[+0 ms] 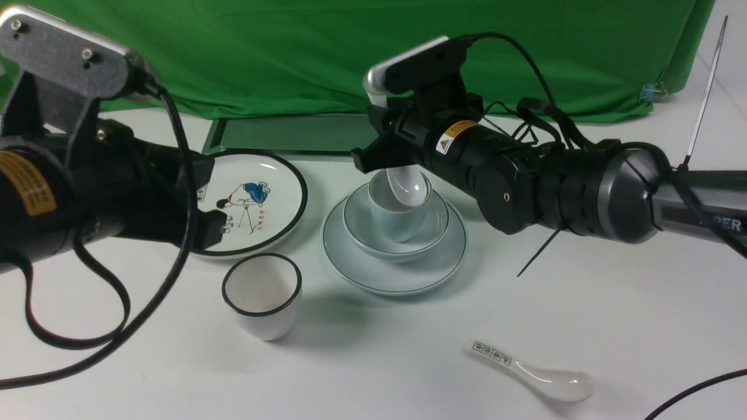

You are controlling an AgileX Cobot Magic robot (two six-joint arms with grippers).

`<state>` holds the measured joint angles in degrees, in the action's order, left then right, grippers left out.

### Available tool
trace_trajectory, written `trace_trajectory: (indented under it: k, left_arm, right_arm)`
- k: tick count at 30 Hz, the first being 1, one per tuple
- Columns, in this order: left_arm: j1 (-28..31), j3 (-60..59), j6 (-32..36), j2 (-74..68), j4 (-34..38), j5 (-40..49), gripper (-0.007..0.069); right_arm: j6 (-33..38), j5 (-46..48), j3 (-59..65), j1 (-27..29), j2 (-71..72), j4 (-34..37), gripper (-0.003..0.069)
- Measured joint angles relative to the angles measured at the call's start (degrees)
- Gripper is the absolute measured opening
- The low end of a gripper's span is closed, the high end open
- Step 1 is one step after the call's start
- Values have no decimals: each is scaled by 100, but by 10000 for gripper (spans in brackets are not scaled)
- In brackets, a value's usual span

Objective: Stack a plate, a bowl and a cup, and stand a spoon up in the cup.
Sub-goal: Use the right arm to put the blue soup spoon into the blue teacup in the middle

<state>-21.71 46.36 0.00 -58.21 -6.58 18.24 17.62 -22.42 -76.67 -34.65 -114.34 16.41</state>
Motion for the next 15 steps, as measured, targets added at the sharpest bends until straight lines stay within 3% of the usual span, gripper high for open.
trace_trajectory:
  k: [8,11,14,15]
  left_arm:
    - [0,-4,0,58,54,338,-6]
    - [0,-4,0,317,239,593,-6]
    - [0,-43,0,630,289,815,-6]
    - [0,-141,0,890,289,916,-6]
  right_arm:
    - [0,32,239,0,71,0,342]
    - [0,376,239,-5,529,-4,328]
    - [-8,928,239,-5,1009,-4,260]
    - [-8,1264,239,-5,1389,-4,200]
